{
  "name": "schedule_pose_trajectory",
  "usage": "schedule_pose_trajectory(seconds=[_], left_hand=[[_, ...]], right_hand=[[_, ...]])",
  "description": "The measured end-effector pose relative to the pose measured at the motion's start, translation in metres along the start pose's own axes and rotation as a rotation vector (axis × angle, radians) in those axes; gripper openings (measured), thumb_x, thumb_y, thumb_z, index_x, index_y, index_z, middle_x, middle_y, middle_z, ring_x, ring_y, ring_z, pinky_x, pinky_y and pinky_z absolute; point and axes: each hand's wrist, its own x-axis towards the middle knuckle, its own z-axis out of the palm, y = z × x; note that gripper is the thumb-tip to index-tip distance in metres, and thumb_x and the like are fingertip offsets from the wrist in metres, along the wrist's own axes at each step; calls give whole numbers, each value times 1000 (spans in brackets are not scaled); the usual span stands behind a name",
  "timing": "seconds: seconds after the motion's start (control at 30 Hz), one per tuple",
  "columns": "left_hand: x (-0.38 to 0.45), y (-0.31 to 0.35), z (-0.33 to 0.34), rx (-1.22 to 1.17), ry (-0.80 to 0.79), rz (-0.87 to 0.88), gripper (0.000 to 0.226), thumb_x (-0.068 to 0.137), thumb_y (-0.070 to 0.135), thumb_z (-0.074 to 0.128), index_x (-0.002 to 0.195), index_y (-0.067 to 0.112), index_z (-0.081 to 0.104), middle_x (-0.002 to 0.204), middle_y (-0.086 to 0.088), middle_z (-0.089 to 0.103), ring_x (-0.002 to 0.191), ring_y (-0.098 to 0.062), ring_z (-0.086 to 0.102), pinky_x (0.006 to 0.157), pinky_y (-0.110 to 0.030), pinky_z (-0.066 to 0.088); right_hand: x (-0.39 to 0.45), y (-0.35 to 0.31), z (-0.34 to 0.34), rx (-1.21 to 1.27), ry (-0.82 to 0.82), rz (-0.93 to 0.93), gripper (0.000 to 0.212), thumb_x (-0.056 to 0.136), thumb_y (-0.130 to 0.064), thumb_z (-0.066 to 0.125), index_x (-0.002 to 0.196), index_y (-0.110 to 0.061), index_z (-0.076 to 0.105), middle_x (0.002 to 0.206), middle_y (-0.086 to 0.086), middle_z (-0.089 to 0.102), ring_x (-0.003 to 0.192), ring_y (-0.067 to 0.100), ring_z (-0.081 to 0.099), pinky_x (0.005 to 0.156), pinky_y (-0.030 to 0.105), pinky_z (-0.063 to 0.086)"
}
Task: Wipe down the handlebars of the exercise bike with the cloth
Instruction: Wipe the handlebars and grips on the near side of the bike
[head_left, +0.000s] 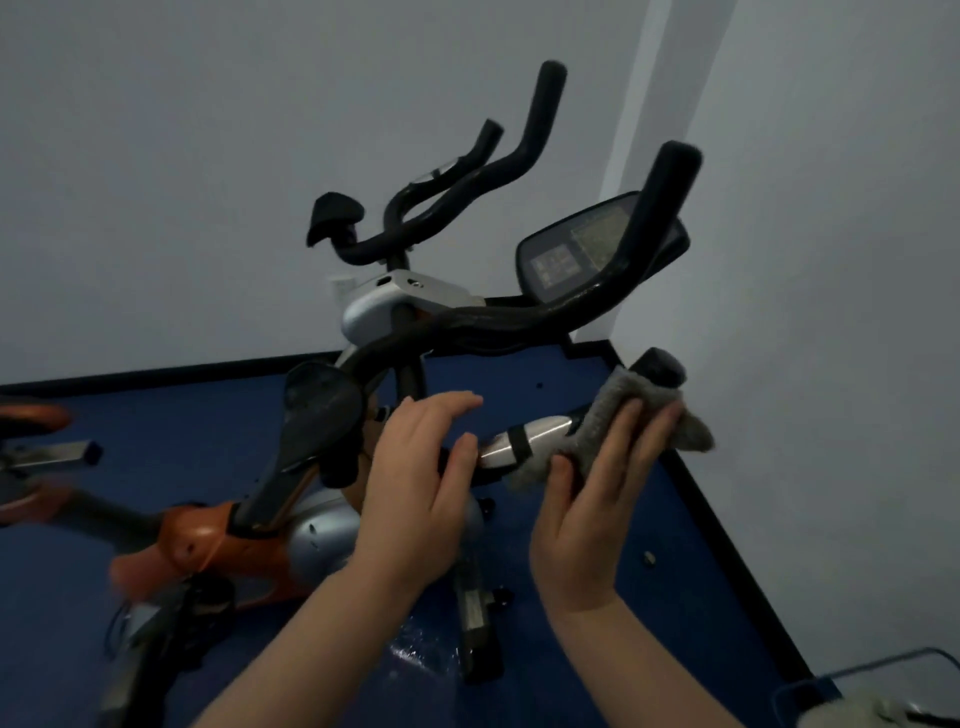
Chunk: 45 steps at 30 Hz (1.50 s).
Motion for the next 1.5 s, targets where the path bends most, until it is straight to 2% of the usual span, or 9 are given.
schedule_pose_trajectory(seconds=[0.3, 0.53, 0.63, 0.73, 0.8, 0.93, 1.17, 1.33, 1.5], left_hand=[[22, -36, -68, 188, 211, 34, 30, 86, 14, 49, 115, 13, 58, 112, 3, 58, 110, -17, 51, 101, -58, 36], [40, -69, -81, 153, 21, -52, 33, 91, 28, 43, 122, 23, 53, 115, 7, 57, 111, -12, 49, 101, -45, 39], [39, -80, -87, 81, -52, -16, 34, 91, 37, 39, 121, 30, 52, 114, 16, 54, 110, -2, 46, 98, -37, 41], [42, -94, -93, 49, -112, 57, 35, 91, 42, 35, 121, 33, 52, 112, 21, 52, 108, 11, 40, 95, -27, 38], [44, -100, -97, 10, -137, 87, 34, 92, 43, 36, 119, 33, 53, 110, 22, 51, 110, 13, 39, 93, -19, 35], [48, -108, -104, -57, -204, 135, 35, 91, 40, 37, 117, 27, 56, 111, 17, 54, 109, 4, 44, 94, -16, 32], [51, -124, -107, -180, -295, 145, 34, 92, 41, 40, 125, 36, 48, 118, 24, 50, 121, 3, 40, 98, -3, 21], [52, -124, -105, -249, -258, 149, 31, 91, 40, 40, 121, 38, 49, 111, 26, 51, 114, 5, 42, 94, -2, 23], [47, -119, -98, -278, -212, 92, 33, 91, 38, 40, 120, 30, 53, 112, 14, 55, 114, -3, 45, 95, -6, 27]], right_hand=[[-9, -7, -3, -568, -244, -405, 55, 93, -23, 50, 145, -17, 32, 148, 1, 36, 144, 23, 19, 119, 45, 6], [-8, -82, 28, -811, -598, -366, 51, 90, -15, 32, 136, -5, 49, 134, 9, 58, 120, 21, 58, 107, 38, 41], [-1, -85, 22, -872, -612, -399, 49, 87, -18, 48, 134, -3, 51, 127, 10, 63, 111, 22, 63, 102, 40, 45], [7, -96, 43, -982, -699, -183, 61, 76, -41, 73, 123, -3, 61, 95, 6, 71, 83, 20, 68, 85, 34, 53], [25, -110, 72, -1059, -829, 23, 59, 84, -52, 60, 123, -7, 58, 92, 3, 69, 76, 18, 67, 66, 30, 47], [62, -92, 109, -674, -948, 394, 45, 97, -51, 33, 113, -10, 41, 112, 13, 61, 98, 34, 60, 66, 36, 33], [46, -94, 109, -869, -959, 315, 39, 97, -52, 28, 110, -16, 35, 106, 7, 60, 81, 26, 57, 50, 33, 24], [79, -84, 119, -443, -990, 651, 55, 95, -54, 38, 127, -10, 39, 123, 16, 58, 108, 31, 57, 88, 42, 46], [46, -96, 110, -857, -890, 350, 44, 97, -47, 34, 124, -12, 36, 110, 10, 60, 91, 30, 60, 59, 33, 30]])
